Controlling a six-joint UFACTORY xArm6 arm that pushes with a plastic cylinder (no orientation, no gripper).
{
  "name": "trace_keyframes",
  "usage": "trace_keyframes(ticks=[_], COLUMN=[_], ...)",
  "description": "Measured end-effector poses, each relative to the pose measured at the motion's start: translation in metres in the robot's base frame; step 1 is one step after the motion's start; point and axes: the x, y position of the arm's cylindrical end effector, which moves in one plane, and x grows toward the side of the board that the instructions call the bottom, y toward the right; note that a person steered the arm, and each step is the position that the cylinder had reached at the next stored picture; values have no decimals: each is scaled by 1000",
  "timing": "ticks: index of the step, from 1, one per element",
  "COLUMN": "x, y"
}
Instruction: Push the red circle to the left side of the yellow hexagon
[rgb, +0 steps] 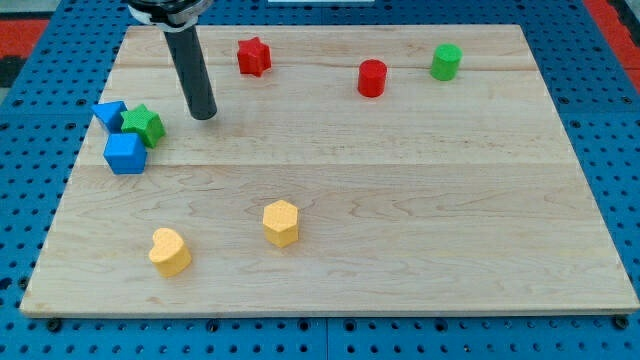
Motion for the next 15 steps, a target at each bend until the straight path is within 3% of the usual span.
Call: trace_keyframes(ticks=[3, 4, 5, 7, 8, 9, 10, 11, 12, 13, 15], x=[-57, -91, -90, 12, 2, 12, 62, 89, 55, 23, 91], y=[102, 148, 215, 226, 211, 272, 264, 217, 275, 247, 60])
